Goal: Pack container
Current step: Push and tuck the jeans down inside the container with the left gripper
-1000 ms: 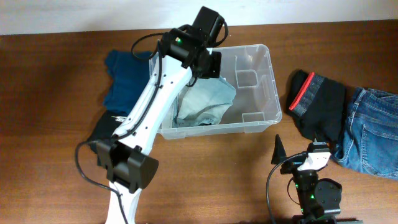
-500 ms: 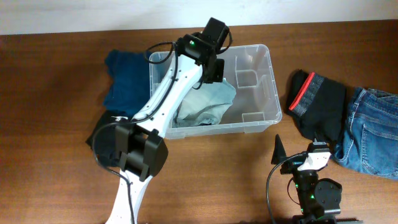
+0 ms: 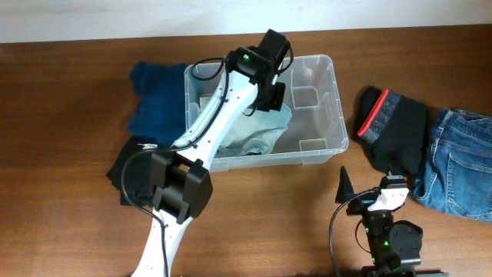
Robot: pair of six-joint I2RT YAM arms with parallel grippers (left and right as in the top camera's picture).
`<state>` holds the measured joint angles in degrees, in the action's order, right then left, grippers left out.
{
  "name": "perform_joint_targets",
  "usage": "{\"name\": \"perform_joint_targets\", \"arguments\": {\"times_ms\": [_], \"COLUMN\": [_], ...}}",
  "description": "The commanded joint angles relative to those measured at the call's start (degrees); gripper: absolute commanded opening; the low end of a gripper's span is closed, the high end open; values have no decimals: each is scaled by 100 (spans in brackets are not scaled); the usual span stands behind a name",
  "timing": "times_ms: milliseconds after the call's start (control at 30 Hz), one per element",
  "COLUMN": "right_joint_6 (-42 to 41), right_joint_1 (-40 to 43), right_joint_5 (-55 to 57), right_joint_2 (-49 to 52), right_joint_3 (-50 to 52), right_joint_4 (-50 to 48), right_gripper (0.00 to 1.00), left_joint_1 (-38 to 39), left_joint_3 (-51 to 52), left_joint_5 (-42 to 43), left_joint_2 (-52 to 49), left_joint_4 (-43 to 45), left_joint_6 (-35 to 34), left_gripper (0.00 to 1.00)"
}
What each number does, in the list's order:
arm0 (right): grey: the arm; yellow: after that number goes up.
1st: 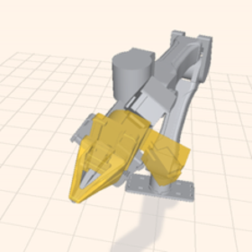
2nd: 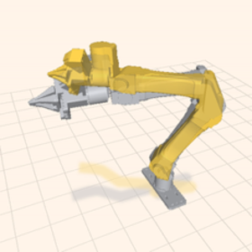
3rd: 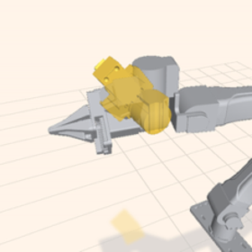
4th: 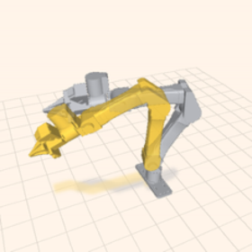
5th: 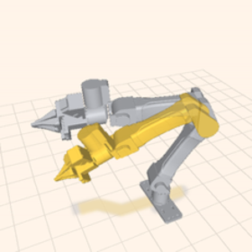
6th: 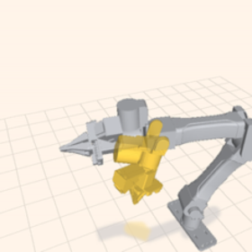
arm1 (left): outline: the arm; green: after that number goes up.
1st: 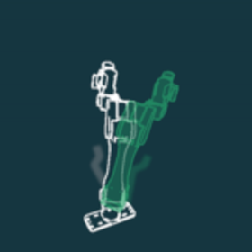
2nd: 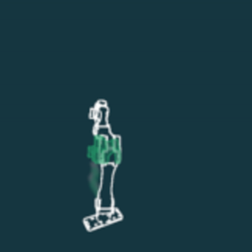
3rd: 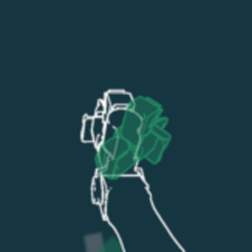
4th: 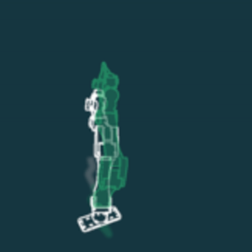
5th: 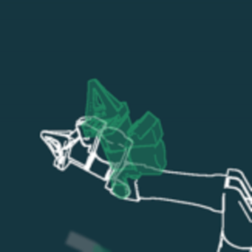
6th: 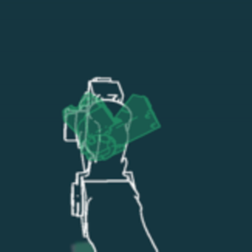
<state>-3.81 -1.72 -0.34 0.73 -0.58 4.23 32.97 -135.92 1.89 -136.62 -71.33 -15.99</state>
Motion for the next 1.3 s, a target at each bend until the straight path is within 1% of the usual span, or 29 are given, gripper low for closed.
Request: {"name": "perform_joint_targets", "arguments": {"times_ms": [0,167,433,500,600,633,967,1267], "right_joint_6": [39,39,39,39,39,39,39,39], "right_joint_1": [-15,-15,-15,-15,-15,-15,-15,-15], "right_joint_5": [-52,-52,-52,-52,-52,-52,-52,-52], "right_joint_2": [-37,-37,-37,-37,-37,-37,-37,-37], "right_joint_3": [26,26,26,26,26,26,26,26], "right_joint_4": [31,31,31,31,28,28,28,31], "right_gripper": [98,99,98,99,98,98,98,98], "left_joint_1": [26,15,-13,-46,-129,-146,-177,-278], "left_joint_3": [17,17,17,17,17,17,20,20], "left_joint_5": [136,39,-876,-1117,-1591,-1646,-1631,-1602], "left_joint_2": [-184,-396,-549,-570,-584,-588,-881,-1443], "left_joint_4": [-52,-48,79,76,66,76,153,129], "left_joint_6": [262,264,251,66,-400,-437,-407,-358], "left_gripper": [0,0,0,0,0,0,0,0]}}
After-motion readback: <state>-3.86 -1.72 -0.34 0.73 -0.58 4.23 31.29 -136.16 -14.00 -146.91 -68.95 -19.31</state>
